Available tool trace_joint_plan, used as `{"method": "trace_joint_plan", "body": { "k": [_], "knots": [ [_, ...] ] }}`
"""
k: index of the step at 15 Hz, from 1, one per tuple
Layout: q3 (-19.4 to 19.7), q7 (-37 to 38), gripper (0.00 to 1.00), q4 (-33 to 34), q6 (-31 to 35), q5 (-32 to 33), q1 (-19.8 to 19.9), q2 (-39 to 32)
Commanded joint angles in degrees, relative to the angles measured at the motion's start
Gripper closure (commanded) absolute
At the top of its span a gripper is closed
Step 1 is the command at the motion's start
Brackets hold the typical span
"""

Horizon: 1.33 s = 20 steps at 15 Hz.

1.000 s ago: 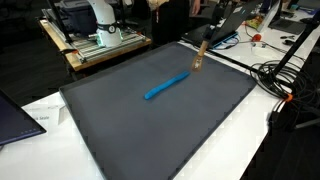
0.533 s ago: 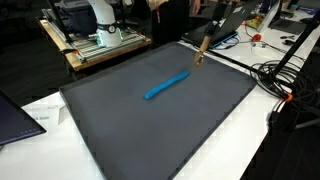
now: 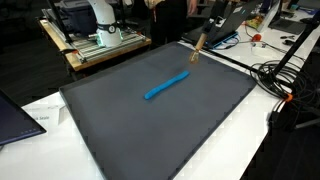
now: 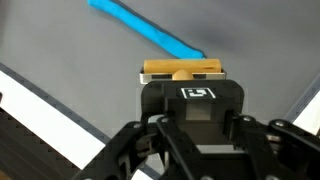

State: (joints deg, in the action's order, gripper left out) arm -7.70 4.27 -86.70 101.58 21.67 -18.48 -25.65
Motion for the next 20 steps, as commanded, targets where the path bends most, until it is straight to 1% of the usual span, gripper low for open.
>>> {"method": "trace_joint_plan", "body": {
  "k": [1,8,12,16,20],
  "knots": [
    [0.48,5.08,0.78,1.18,-3.51,3.73,-3.10,0.23],
    [0.80,16.52,0.78,1.45,-6.05,9.35,-7.37,-0.37],
    [1.01,23.59,0.78,2.49,-9.05,13.92,-9.96,-1.86],
    [0.60,28.03,0.78,3.23,-10.95,15.72,-11.36,-3.48],
    [0.46,30.99,0.78,3.95,-9.65,15.98,-12.22,-5.02]
  ]
}}
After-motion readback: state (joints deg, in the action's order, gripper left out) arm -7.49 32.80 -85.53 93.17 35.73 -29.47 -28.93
